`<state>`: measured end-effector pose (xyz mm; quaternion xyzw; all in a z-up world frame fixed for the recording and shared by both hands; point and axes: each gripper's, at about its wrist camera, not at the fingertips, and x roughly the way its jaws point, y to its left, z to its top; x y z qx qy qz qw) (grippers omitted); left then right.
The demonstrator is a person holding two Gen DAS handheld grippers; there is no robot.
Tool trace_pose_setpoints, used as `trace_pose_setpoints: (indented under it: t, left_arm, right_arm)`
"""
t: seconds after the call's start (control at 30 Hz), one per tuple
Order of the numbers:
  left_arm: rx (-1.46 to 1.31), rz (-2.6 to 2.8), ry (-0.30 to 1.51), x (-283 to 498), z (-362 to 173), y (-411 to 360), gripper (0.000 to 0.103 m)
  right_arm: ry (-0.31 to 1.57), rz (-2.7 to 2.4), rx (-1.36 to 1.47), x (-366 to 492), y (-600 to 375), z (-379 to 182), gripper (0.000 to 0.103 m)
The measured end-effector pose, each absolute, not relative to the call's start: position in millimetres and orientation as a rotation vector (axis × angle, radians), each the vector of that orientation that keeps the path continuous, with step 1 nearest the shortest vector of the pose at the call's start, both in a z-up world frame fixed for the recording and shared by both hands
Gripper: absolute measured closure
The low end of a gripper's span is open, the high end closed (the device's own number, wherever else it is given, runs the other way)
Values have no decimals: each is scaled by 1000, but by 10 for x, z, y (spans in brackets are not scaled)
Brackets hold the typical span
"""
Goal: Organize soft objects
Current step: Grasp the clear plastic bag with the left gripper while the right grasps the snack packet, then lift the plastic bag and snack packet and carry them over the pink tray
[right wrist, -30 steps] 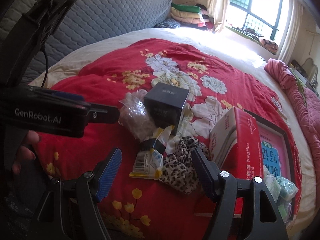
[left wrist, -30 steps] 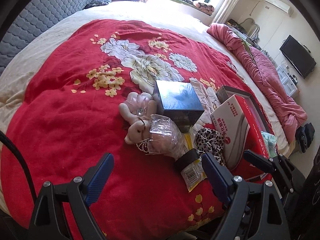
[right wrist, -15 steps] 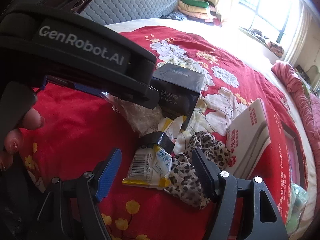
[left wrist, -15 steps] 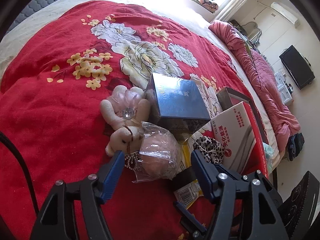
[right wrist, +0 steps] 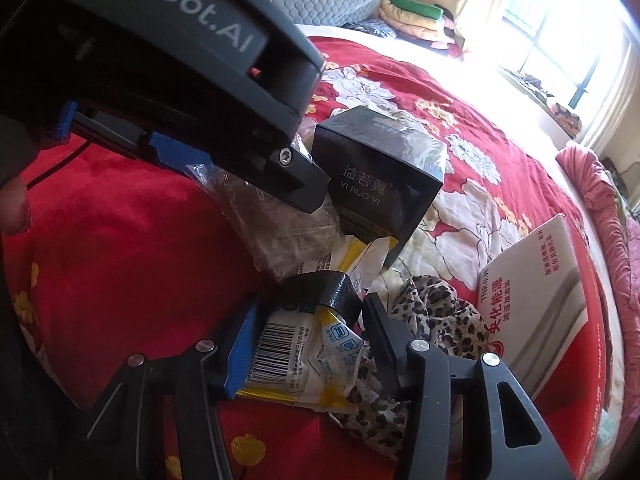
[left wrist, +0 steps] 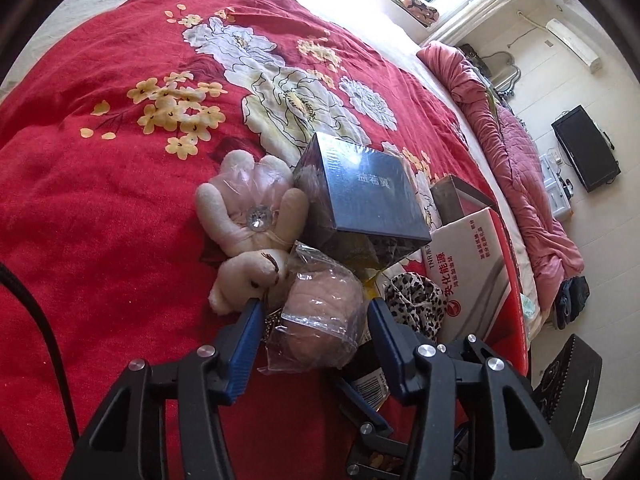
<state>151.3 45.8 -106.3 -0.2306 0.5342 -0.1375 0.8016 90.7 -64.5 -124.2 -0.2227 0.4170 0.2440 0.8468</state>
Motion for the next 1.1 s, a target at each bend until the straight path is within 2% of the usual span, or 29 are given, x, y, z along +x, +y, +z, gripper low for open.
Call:
trace_pose_setpoints:
  t: [0.07,0.13,0.2,0.5,0.83,1.1]
  left_arm:
    - [-507,-296,1133,1506,-1066,472,53]
    - [-510,-313,1132,1495,-1068,471,60]
    - [-510,-325,1119,1482,-1051,467,61]
    - [-483,-309,1072,1205,-902,623,62]
    - [-383,-207,1011,920,-597,781,62]
    - [-283,-165,941,800,-264,664,62]
  right_arm:
    - [878,531,-447,931,-704,-1211,53]
    - [891,538,-428,945,-766,-1182,55]
    - [899,540,-397,958,-830,-1122,57]
    - [931,569,-302,831,-914,-973,58]
    - [877,581,-237,768,-949,-768,59]
    - [791,565,-196,698,-1054,-392,59]
